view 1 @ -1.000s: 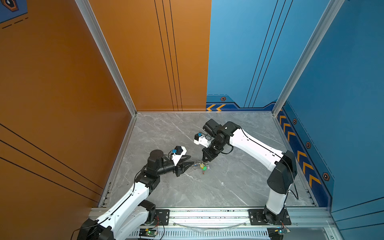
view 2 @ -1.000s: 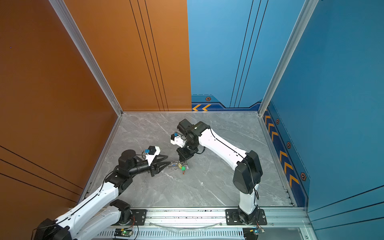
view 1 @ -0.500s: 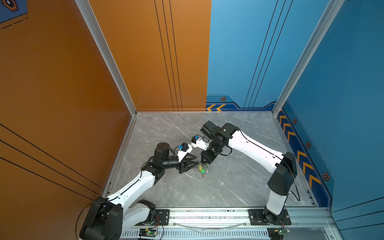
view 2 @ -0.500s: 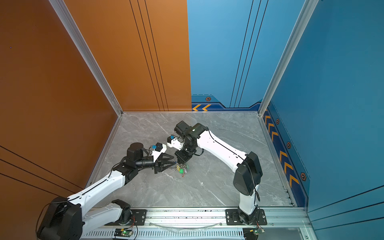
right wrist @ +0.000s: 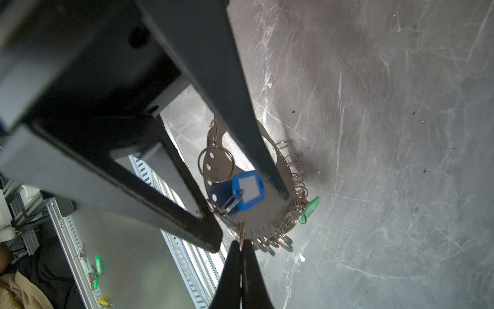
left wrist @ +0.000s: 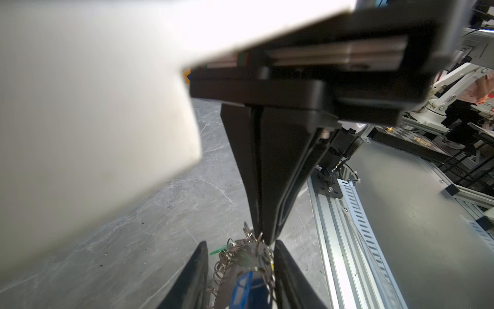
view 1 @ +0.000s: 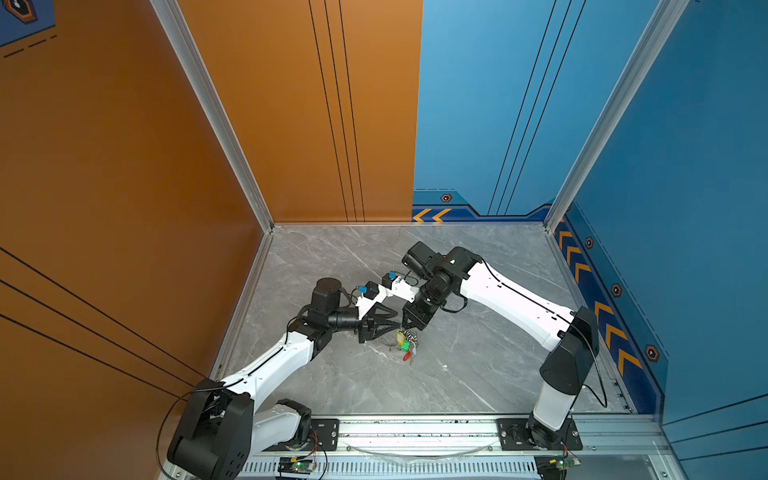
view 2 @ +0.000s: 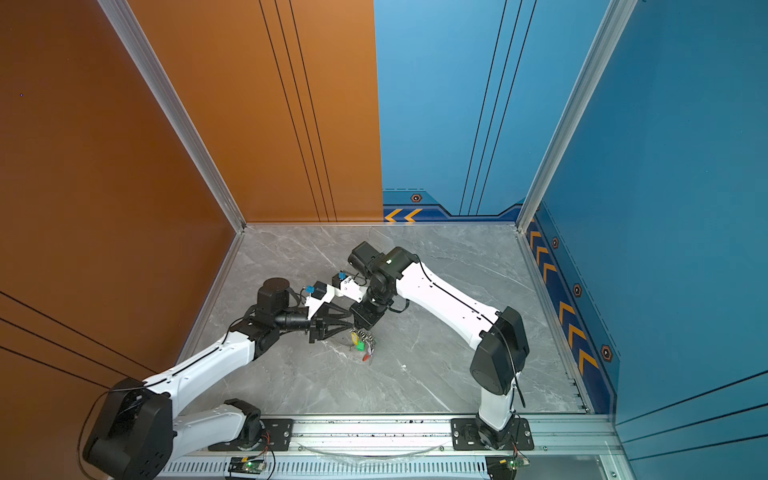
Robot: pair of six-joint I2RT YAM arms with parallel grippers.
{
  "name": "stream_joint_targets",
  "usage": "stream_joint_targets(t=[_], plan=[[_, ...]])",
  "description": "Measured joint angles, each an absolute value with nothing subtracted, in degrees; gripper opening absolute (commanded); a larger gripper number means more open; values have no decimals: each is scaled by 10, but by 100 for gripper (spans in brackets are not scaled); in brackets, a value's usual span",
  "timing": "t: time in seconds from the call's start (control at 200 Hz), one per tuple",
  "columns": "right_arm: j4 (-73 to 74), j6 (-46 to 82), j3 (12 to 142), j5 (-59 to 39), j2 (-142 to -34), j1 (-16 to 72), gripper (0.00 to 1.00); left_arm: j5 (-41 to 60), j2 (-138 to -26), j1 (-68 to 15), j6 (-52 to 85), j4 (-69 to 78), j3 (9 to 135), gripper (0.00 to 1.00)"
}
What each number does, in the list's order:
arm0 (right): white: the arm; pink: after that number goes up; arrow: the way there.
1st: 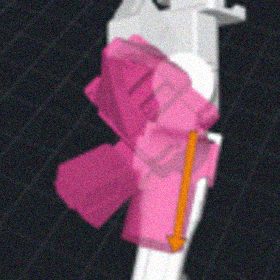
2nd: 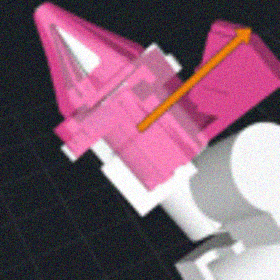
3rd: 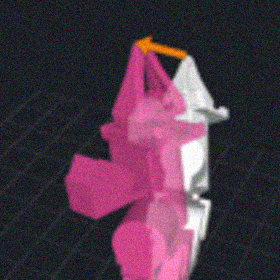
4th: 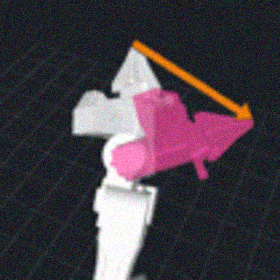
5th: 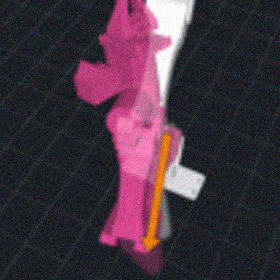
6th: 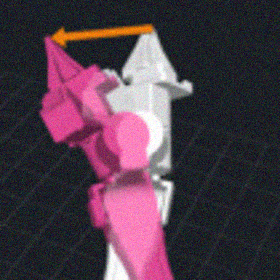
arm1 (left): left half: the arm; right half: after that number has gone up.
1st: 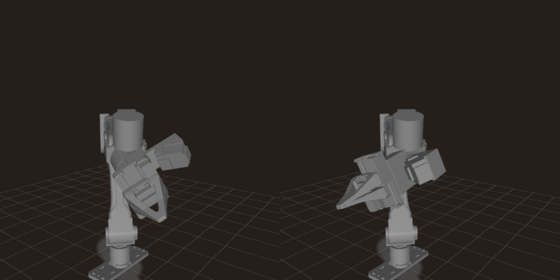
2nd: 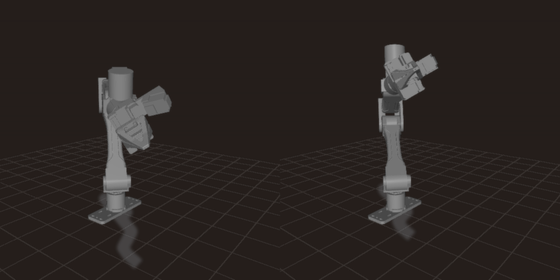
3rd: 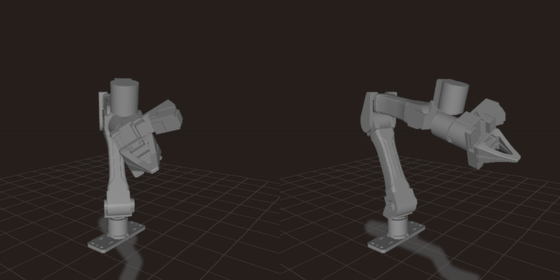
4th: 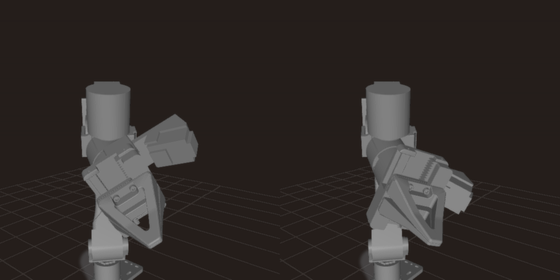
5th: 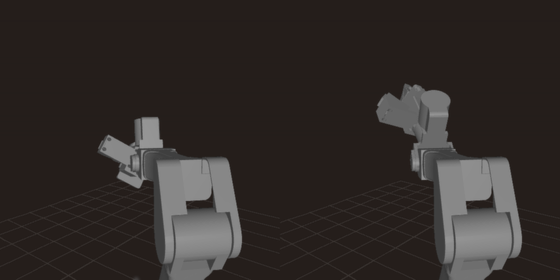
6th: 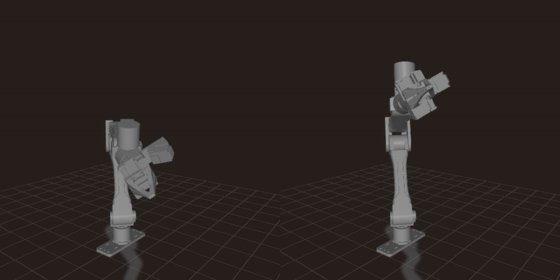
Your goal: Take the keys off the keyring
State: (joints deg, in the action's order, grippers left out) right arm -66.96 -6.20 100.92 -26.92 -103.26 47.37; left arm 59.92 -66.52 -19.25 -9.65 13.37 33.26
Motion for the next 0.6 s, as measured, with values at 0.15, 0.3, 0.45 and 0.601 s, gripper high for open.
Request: stream_joint_targets(t=[0.15, 0.3, 0.45, 0.601], plan=[[-671, -62, 1009, -269, -1033, 474, 0, 586, -606, -171, -96, 140, 321, 42], [-671, -67, 1009, -270, -1033, 474, 0, 592, -618, -170, -95, 152, 322, 40], [-671, -73, 1009, -270, -1033, 475, 0, 628, -670, -168, -90, 151, 337, 38], [-671, -77, 1009, -272, -1032, 477, 0, 668, -707, -168, -83, 152, 358, 36]])
